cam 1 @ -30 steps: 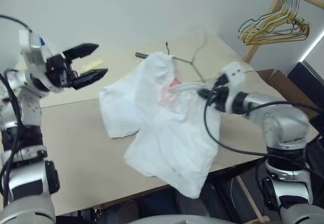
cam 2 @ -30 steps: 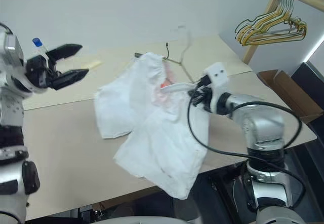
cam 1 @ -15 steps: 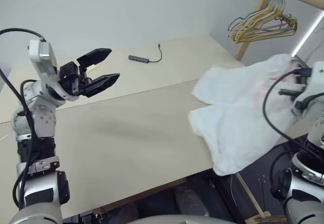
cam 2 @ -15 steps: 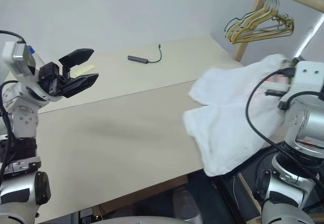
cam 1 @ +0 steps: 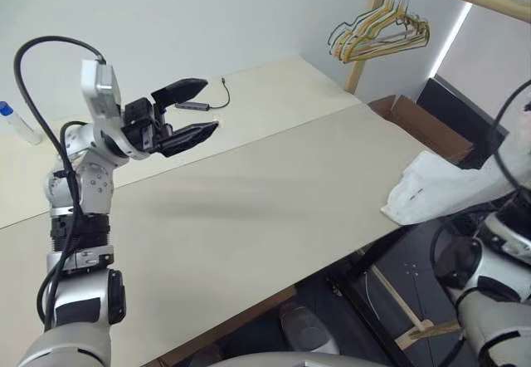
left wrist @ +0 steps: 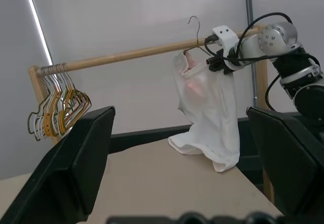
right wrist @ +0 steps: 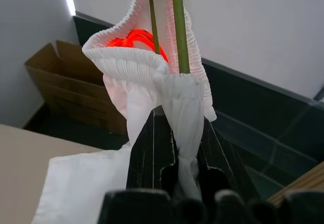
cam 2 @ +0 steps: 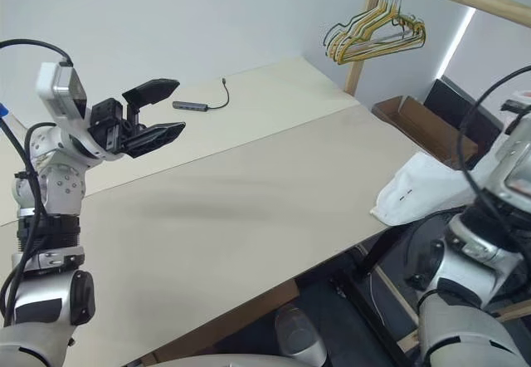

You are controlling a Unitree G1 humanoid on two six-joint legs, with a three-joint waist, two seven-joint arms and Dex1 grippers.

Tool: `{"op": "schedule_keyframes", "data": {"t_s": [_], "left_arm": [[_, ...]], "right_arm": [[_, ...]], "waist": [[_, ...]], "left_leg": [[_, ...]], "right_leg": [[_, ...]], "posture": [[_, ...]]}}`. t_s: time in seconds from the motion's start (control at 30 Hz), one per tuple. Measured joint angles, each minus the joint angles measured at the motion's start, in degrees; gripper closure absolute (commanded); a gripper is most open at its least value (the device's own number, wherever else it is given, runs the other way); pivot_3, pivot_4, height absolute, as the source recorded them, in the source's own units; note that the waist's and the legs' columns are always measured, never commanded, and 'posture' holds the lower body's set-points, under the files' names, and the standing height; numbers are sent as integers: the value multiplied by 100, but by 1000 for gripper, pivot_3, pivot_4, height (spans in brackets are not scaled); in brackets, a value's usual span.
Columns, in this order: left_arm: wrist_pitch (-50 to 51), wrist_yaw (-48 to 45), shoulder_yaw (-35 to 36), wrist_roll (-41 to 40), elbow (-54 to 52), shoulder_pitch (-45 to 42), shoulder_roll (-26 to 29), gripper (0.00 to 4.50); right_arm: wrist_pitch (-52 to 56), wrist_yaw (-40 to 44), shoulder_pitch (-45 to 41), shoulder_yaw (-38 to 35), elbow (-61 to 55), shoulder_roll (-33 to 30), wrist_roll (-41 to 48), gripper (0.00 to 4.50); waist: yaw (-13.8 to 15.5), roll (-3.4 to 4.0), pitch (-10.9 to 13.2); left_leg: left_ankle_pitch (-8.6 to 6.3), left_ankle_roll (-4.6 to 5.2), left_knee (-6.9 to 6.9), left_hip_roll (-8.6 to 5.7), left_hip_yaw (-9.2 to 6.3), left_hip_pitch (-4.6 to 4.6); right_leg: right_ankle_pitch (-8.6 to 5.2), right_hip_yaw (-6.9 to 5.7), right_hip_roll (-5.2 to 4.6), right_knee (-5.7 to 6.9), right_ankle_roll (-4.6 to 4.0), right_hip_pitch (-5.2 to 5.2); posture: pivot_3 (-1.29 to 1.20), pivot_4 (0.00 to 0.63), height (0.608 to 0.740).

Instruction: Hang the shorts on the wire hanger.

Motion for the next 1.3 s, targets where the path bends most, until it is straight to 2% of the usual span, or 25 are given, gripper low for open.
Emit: {"op": "schedule_keyframes", "data": {"t_s": [0.2,0.37,0.53,0.77,0.83,0.97,1.2,1.3], "left_arm": [[-60,78,-50,122,-152,203,2,0],[-57,155,-47,116,-275,208,0,0],[-53,177,-40,76,-429,273,-38,0],[-64,265,-37,90,-603,493,-54,0],[-64,284,-37,92,-658,552,-56,0],[-64,330,-36,74,-751,554,-69,0],[-64,344,-32,-98,-878,610,-101,0],[-64,362,-30,-104,-881,611,-101,0]], "right_arm": [[-428,133,-430,-153,1125,-335,131,4423],[-575,187,-984,-221,2226,-612,342,4423],[-740,252,-1203,-279,3196,-731,548,4423],[-658,-6,-1227,-426,3500,-627,697,4423],[-629,-83,-1153,-309,3365,-523,684,3699],[-597,-143,-964,-77,3321,-439,667,2564],[-829,-406,-854,145,3144,-398,534,90],[-963,-527,-820,207,3045,-399,441,37]], "waist": [[-107,-2,1],[-151,-6,4],[-165,-9,6],[-135,-12,8],[-124,-14,9],[-75,-17,10],[7,-18,11],[54,-18,11]], "left_leg": [[-1,1,-15,-10,34,17],[-3,3,-57,-9,85,79],[-8,10,-59,-7,121,78],[-9,11,-59,-5,125,80],[-9,11,-59,-3,126,80],[-9,11,-59,-4,127,76],[-10,12,-59,-4,127,77],[-10,12,-59,-4,129,77]], "right_leg": [[-7,54,-1,0,13,8],[-37,70,0,-43,63,88],[-37,83,-2,-56,71,92],[-36,88,-3,-56,75,92],[-35,89,-1,-56,76,92],[-35,88,-2,-61,77,92],[-35,90,-2,-63,79,92],[-35,90,-1,-64,80,92]], "posture": [[-349,0,740],[-343,0,740],[-329,0,740],[-309,0,740],[-303,0,740],[-298,0,740],[-286,0,740],[-283,0,740]]}}
